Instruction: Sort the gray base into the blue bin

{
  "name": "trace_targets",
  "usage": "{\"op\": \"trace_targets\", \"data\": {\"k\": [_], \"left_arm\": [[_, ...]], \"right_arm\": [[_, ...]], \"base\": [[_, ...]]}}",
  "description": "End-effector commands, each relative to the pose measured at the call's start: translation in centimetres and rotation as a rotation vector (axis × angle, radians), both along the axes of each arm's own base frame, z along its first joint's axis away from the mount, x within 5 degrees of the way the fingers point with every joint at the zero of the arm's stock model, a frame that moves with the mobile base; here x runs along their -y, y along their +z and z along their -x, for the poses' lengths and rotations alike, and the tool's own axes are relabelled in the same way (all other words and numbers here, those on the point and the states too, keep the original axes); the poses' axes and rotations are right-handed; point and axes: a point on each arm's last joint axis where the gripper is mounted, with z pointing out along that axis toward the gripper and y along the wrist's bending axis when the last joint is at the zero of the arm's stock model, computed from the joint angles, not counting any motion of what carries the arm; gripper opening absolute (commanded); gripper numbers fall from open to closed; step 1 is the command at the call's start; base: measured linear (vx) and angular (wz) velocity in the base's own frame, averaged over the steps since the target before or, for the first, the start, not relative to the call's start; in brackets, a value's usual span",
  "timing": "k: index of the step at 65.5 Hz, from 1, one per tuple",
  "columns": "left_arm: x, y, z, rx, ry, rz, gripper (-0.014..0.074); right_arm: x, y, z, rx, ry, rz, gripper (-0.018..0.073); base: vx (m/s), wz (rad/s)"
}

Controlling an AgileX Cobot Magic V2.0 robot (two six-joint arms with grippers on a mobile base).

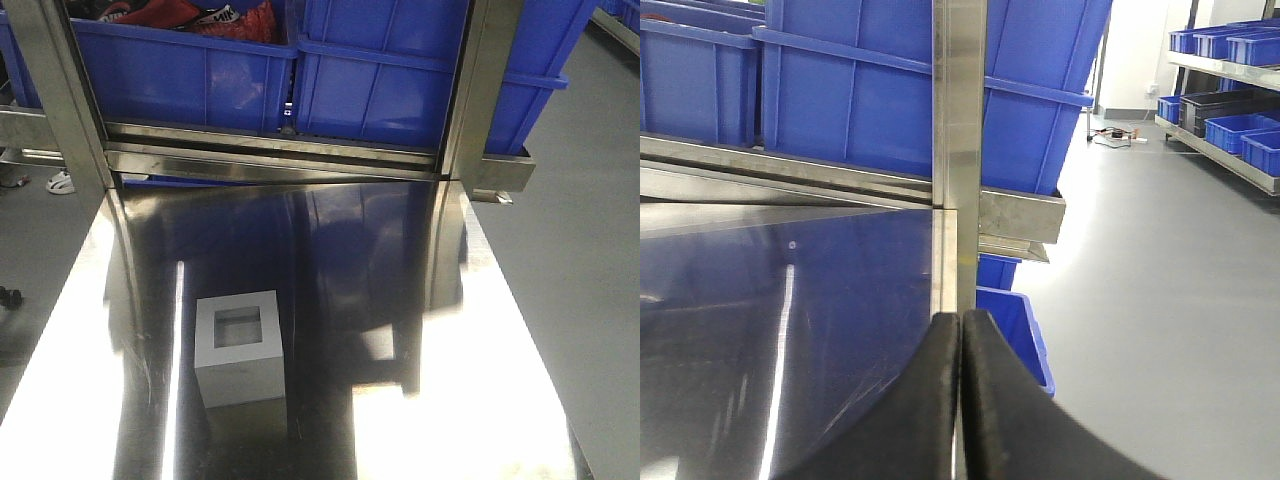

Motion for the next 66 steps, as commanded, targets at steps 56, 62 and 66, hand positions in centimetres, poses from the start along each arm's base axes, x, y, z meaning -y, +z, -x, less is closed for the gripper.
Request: {"op": "trace_targets", "data": {"k": [56, 62, 66], "left_arm": [[0.39, 2.01, -0.47, 0.115, 0.012, 0.177, 0.0434], [0.47, 2.03, -0.47, 0.113, 0.017, 0.225, 0.0434], [0.53, 2.15, -0.47, 0.117, 0.015, 0.242, 0.0434]], "right_arm": [[0.01, 0.27, 0.03, 0.075, -0.003, 0.012, -0.0009], [0.01, 0.27, 0.03, 0.075, -0.003, 0.012, -0.0009], [0.01, 0.27, 0.03, 0.075, -0.003, 0.012, -0.0009]], "base": [[0.00, 0.00], [0.00, 0.00], [0.00, 0.00]]}}
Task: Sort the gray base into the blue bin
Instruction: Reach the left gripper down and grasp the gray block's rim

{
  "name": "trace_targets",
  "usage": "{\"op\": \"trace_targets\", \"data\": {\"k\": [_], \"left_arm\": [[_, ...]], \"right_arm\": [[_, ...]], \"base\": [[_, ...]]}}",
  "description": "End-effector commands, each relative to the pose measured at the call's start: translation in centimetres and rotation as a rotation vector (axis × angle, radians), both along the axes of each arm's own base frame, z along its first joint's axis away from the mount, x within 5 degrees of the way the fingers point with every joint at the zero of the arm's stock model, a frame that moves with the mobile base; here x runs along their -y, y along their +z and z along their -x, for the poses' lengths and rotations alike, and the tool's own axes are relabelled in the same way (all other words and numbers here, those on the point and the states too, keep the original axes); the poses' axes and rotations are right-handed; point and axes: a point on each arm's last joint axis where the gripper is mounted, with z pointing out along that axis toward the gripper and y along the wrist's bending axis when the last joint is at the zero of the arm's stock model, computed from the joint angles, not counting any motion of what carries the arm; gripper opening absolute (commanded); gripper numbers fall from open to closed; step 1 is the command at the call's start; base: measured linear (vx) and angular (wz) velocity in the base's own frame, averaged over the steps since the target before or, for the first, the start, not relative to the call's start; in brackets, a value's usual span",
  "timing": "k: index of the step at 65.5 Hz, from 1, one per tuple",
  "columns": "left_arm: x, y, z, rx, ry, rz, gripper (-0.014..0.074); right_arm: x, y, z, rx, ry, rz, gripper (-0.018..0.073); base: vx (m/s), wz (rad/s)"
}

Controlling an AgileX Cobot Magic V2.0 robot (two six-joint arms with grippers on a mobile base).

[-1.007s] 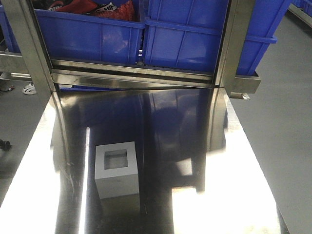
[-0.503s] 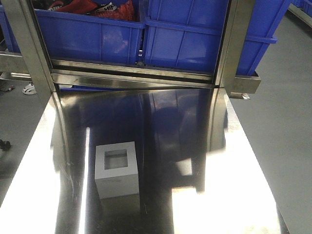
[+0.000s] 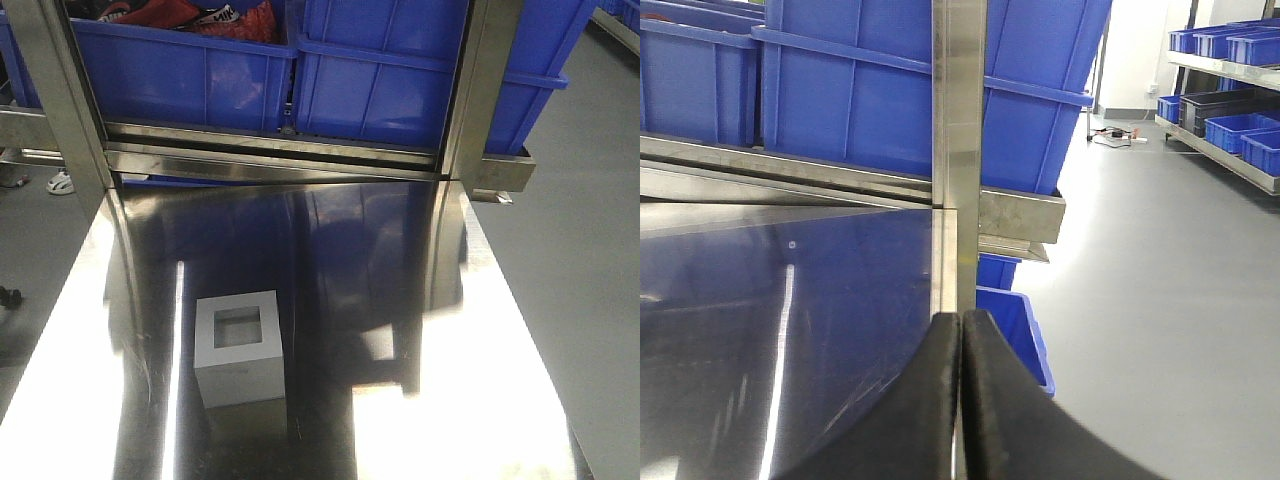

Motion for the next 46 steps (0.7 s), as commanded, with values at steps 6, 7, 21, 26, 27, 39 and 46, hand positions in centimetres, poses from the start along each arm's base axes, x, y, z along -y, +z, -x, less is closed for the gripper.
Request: {"op": "trace_targets", "data": {"k": [6, 7, 21, 26, 27, 39, 46], "left_arm": [[0.3, 2.7, -0.7, 0.107, -0.013, 0.045, 0.0434], [0.3, 2.9, -0.8, 0.104, -0.017, 0.041, 0.0434], [1.2, 6.2, -3.2, 0.015, -0.126, -0.025, 0.0434], [1.7, 6.7, -4.5, -0.050, -0.175, -0.015, 0.0434], [1.8, 6.8, -4.7, -0.055, -0.187, -0.020, 0.0434], [4.3, 5.8, -8.0, -0.175, -0.339, 0.024, 0.0434], [6.1, 4.7, -9.6, -0.233, -0.407, 0.034, 0.0434]], "right_arm": [[0.0, 0.3, 0.0, 0.075, -0.003, 0.012, -0.0009], [0.0, 0.3, 0.0, 0.075, -0.003, 0.012, -0.0009], [0.0, 0.3, 0.0, 0.075, -0.003, 0.012, -0.0009], [0.0, 0.3, 0.0, 0.075, -0.003, 0.012, -0.0009], [0.0, 0.3, 0.0, 0.075, -0.003, 0.012, -0.0009], [0.0, 0.3, 0.0, 0.075, -0.003, 0.012, -0.0009], [0.0, 0.3, 0.0, 0.075, -0.003, 0.012, -0.0009]], "base": [[0.00, 0.00], [0.00, 0.00], [0.00, 0.00], [0.00, 0.00], [0.00, 0.00], [0.00, 0.00], [0.00, 0.00]]}}
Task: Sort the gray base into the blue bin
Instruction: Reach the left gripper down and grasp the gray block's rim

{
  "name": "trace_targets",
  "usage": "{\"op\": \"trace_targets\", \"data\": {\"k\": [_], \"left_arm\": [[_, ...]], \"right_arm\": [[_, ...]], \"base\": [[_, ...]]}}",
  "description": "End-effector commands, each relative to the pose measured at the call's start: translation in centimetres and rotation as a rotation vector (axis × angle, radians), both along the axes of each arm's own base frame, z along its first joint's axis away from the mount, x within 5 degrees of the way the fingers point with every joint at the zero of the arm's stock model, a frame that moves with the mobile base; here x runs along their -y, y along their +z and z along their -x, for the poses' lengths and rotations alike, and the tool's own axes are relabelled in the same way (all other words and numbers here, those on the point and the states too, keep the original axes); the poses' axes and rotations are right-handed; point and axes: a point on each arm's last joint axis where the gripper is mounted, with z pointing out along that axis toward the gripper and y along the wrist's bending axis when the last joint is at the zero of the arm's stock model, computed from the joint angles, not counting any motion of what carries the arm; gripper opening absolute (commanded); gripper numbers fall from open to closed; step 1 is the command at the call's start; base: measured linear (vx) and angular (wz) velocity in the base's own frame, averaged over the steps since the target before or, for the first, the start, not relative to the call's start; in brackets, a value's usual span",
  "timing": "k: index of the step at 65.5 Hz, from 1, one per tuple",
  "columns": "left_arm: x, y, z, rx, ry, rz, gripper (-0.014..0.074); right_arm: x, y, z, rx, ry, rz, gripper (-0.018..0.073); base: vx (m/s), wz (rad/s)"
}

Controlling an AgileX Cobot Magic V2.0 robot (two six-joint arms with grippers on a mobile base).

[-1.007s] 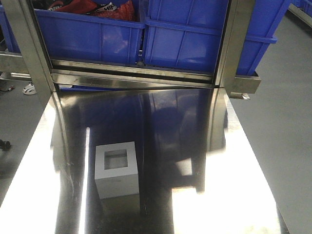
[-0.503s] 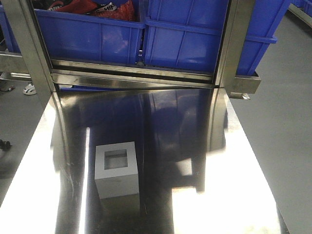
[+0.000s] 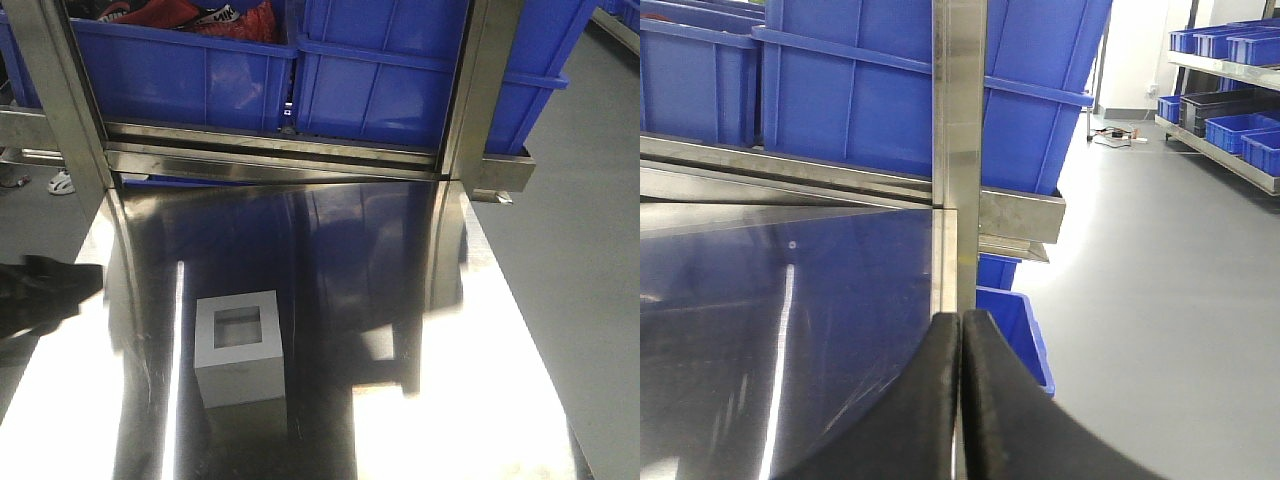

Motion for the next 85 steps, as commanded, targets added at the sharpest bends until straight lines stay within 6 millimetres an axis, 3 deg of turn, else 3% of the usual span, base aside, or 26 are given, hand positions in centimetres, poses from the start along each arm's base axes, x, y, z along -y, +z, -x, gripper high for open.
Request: {"op": "trace_targets", "data": {"k": [1, 16, 34, 69, 85], "left_arm": [[1.7, 0.6, -1.7, 0.030, -0.036, 0.036, 0.0434], [5.0, -2.2, -5.2, -0.095, -0.103, 0.013, 0.0434], [8.1, -3.5, -8.1, -0.172, -0.132, 0.018, 0.0434], [7.6, -4.4, -8.6, -0.235, -0.049, -0.036, 0.0434], [8.9, -6.0, -9.2, -0.301, -0.074, -0.055, 0.0434]], "right_arm": [[0.0, 0.3, 0.0, 0.075, -0.003, 0.012, -0.0009], [0.0, 0.3, 0.0, 0.075, -0.003, 0.012, -0.0009], [0.0, 0.3, 0.0, 0.075, -0.003, 0.012, -0.0009], [0.0, 0.3, 0.0, 0.075, -0.003, 0.012, -0.0009], [0.0, 0.3, 0.0, 0.075, -0.003, 0.012, -0.0009]], "base": [[0.00, 0.00], [0.00, 0.00], [0.00, 0.00], [0.00, 0.00], [0.00, 0.00]]}}
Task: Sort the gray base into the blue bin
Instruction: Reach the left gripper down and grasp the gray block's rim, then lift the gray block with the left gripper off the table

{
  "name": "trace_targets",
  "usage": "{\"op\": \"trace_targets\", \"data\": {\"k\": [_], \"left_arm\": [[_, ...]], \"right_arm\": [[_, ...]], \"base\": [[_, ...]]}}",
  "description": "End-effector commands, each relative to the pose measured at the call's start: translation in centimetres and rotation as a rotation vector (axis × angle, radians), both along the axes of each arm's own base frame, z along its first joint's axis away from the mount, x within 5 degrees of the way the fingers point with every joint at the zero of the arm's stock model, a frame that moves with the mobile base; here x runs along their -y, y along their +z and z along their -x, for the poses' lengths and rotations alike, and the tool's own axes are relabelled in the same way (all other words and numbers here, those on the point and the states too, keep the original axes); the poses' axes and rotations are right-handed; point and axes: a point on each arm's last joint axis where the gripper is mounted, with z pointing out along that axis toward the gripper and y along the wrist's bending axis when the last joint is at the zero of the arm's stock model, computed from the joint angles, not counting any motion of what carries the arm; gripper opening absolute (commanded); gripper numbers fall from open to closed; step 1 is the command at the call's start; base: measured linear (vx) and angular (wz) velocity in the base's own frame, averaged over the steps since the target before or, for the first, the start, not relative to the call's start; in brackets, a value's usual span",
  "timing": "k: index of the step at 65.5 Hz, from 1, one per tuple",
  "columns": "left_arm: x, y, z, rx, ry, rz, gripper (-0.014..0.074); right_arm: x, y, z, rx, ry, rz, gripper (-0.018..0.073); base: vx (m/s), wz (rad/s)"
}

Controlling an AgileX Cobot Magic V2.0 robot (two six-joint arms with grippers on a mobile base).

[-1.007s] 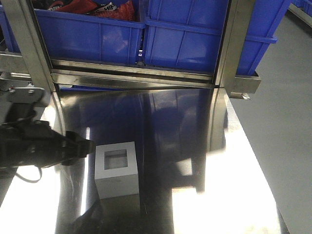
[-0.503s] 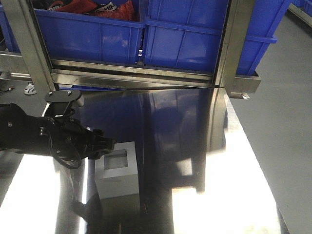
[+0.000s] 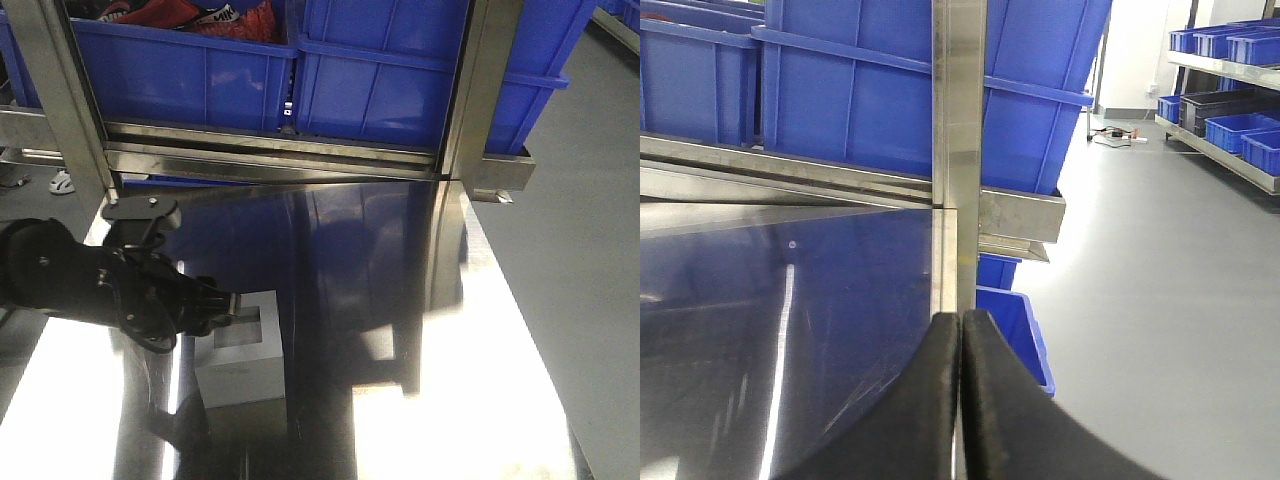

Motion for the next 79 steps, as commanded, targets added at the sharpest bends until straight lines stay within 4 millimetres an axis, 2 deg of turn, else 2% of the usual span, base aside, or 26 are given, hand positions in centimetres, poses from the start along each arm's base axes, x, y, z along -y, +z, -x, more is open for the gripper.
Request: {"op": "trace_targets", "data": {"k": [1, 17, 26, 33, 49, 67, 79], "left_arm": [[0.6, 1.5, -0.6, 0.053, 0.026, 0.048, 0.0434], [0.7, 0.0, -0.9, -0.010, 0.047, 0.027, 0.0431], [0.7, -0.2, -0.8, -0.026, 0.042, 0.012, 0.0380], [0.6, -0.3, -0.8, -0.028, 0.028, -0.008, 0.0290], [0.5, -0.3, -0.8, -0.016, 0.015, -0.027, -0.0010], [0.4, 0.3, -0.9, 0.028, 0.015, -0.024, -0.0006], [-0.1, 2.6, -0.4, 0.135, 0.002, -0.024, -0.0006]], "right_arm": [[0.0, 0.3, 0.0, 0.075, -0.003, 0.012, -0.0009], [0.0, 0.3, 0.0, 0.075, -0.003, 0.012, -0.0009], [0.0, 0.3, 0.0, 0.075, -0.003, 0.012, -0.0009], [0.0, 0.3, 0.0, 0.075, -0.003, 0.012, -0.0009], [0.0, 0.3, 0.0, 0.075, -0.003, 0.012, -0.0009], [0.0, 0.3, 0.0, 0.075, -0.003, 0.012, -0.0009], [0.0, 0.3, 0.0, 0.075, -0.003, 0.012, -0.0009]], "base": [[0.00, 0.00], [0.00, 0.00], [0.00, 0.00], [0.00, 0.00], [0.00, 0.00], [0.00, 0.00], [0.00, 0.00]]}}
